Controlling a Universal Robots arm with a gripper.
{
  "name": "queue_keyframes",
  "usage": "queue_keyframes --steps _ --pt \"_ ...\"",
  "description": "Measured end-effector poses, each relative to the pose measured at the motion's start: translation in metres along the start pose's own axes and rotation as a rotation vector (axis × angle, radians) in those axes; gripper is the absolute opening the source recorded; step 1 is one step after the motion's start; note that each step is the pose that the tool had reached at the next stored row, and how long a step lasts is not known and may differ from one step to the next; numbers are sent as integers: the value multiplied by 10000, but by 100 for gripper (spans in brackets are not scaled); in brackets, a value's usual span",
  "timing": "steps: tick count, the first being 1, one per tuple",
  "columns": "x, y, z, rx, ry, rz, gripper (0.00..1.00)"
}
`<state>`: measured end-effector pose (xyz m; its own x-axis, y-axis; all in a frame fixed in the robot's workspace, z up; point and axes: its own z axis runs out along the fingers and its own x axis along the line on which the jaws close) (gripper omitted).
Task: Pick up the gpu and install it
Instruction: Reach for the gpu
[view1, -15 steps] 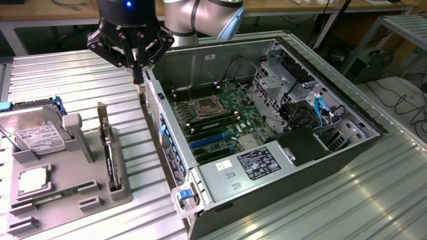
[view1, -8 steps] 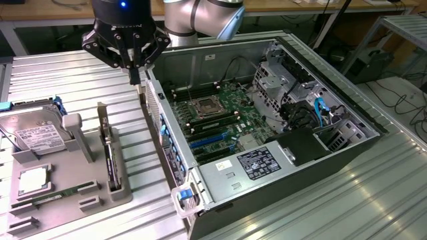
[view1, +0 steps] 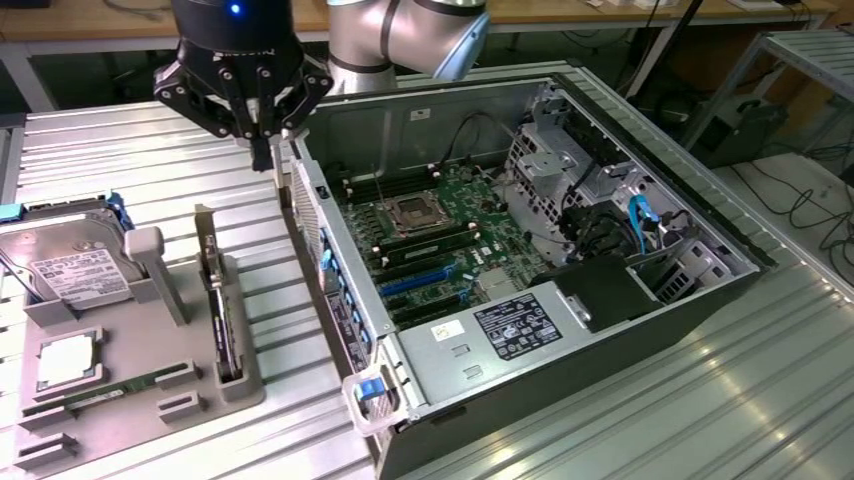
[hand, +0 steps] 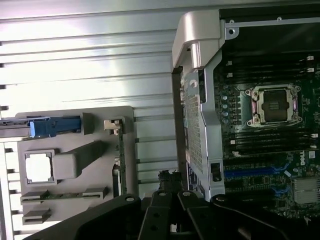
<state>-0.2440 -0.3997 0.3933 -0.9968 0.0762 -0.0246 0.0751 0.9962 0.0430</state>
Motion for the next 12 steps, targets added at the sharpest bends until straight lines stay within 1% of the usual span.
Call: queue_keyframes --steps 12 --pt "116 -15 -3 0 0 -1 11"
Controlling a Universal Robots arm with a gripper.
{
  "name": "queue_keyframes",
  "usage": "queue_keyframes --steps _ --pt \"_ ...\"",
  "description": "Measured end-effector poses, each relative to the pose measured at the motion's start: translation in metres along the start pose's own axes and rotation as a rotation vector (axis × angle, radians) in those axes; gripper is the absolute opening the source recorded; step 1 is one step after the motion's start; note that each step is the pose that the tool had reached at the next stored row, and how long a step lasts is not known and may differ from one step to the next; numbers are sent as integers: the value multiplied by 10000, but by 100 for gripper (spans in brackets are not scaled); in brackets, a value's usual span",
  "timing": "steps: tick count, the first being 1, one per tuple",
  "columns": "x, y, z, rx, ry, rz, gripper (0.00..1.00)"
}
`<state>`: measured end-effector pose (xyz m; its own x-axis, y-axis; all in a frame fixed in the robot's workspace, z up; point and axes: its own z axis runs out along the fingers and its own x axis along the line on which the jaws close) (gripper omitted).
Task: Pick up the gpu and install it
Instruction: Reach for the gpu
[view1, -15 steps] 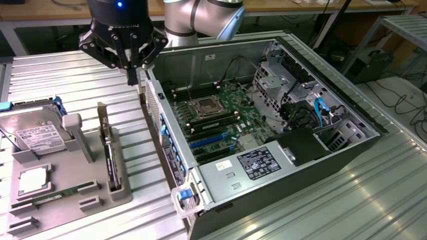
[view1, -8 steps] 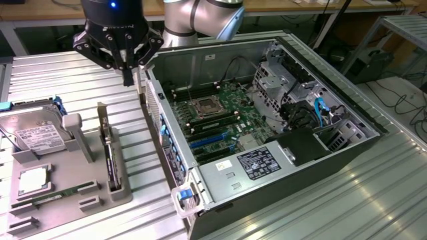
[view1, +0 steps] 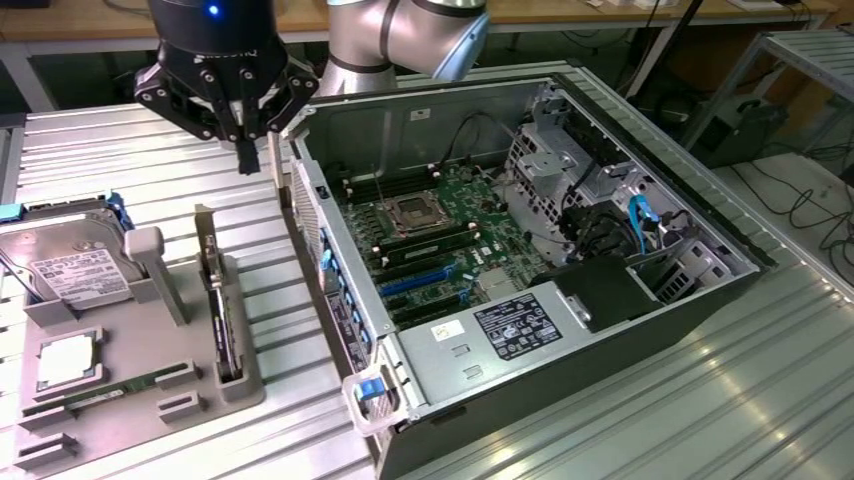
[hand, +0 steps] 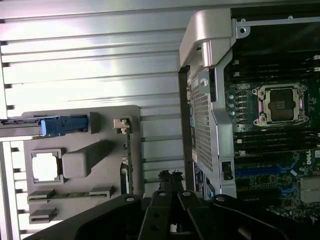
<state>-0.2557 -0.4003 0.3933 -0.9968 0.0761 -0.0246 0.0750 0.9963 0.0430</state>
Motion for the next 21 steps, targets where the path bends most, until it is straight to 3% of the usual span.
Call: queue_keyframes --steps 21 --pt "195 -27 -6 1 1 0 11"
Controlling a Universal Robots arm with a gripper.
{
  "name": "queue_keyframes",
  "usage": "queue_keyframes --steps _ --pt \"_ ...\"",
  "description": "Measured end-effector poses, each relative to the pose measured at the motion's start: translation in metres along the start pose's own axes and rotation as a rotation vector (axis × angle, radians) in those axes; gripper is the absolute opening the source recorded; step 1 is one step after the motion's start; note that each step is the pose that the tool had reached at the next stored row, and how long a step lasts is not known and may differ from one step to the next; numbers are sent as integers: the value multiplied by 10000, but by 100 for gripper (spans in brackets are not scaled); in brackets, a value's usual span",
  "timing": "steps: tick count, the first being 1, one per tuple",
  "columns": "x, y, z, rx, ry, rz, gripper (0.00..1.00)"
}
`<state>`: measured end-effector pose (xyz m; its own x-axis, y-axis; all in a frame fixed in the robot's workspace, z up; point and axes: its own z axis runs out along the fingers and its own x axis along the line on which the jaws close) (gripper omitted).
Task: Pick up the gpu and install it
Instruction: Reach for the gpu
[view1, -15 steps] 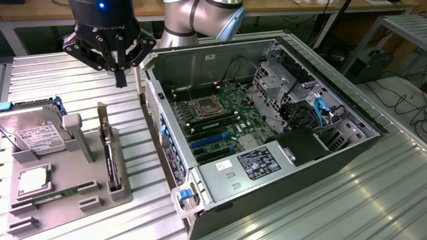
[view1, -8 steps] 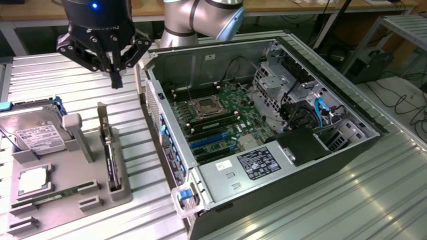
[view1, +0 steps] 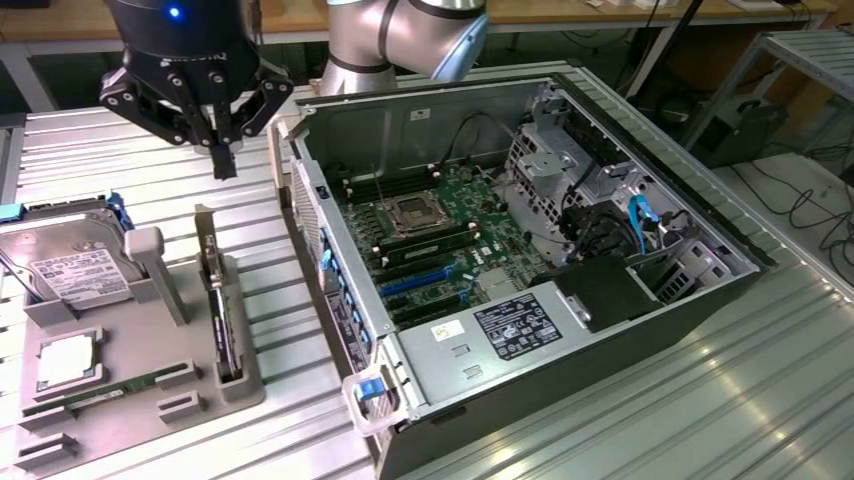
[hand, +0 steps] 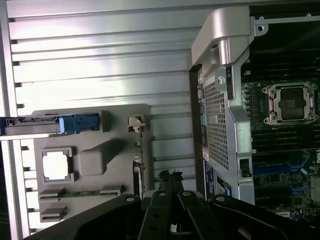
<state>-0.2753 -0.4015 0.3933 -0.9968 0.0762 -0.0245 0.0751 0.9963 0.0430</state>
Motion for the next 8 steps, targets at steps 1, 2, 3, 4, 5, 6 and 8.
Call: queue_keyframes --steps 1,2,3,4,5,6,8 --pt "10 -1 0 -1 0 0 11" --pt "19 -3 0 0 -1 0 11" --pt "32 -5 -1 0 -1 0 11" --pt "41 -6 -1 0 0 0 11" --pt "51 -8 -1 0 0 0 11" --pt "62 -10 -2 0 0 0 11" --pt "87 -14 -2 0 -1 0 11"
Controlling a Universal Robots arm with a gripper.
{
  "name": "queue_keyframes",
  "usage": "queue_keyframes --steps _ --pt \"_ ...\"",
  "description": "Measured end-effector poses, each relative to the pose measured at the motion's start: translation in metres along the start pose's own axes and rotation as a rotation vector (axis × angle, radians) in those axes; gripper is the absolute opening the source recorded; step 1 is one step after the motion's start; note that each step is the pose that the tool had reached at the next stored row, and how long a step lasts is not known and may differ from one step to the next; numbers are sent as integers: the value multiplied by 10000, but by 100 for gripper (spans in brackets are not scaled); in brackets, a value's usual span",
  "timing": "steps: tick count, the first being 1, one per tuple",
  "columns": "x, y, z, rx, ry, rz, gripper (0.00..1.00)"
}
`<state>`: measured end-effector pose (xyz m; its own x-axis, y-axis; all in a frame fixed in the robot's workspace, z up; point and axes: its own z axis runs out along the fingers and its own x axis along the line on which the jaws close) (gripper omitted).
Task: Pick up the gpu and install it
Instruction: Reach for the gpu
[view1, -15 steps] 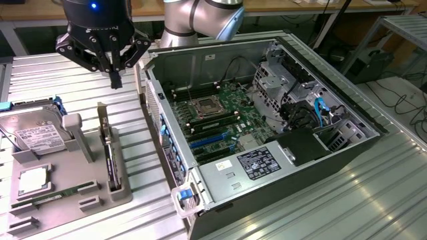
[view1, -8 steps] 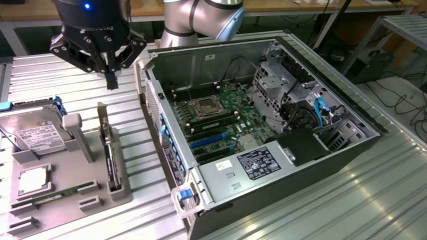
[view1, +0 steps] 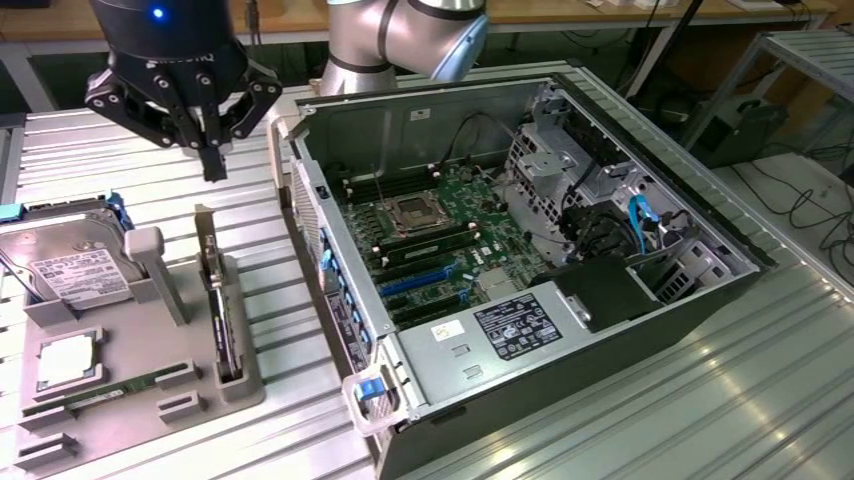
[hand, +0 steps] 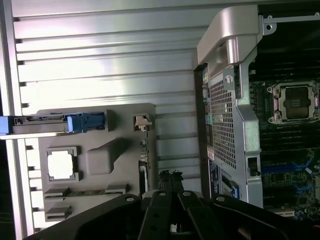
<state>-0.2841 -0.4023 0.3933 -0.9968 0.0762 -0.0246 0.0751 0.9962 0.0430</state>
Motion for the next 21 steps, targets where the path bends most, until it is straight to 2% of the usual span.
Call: queue_keyframes --steps 21 --pt "246 -48 -8 0 1 0 11"
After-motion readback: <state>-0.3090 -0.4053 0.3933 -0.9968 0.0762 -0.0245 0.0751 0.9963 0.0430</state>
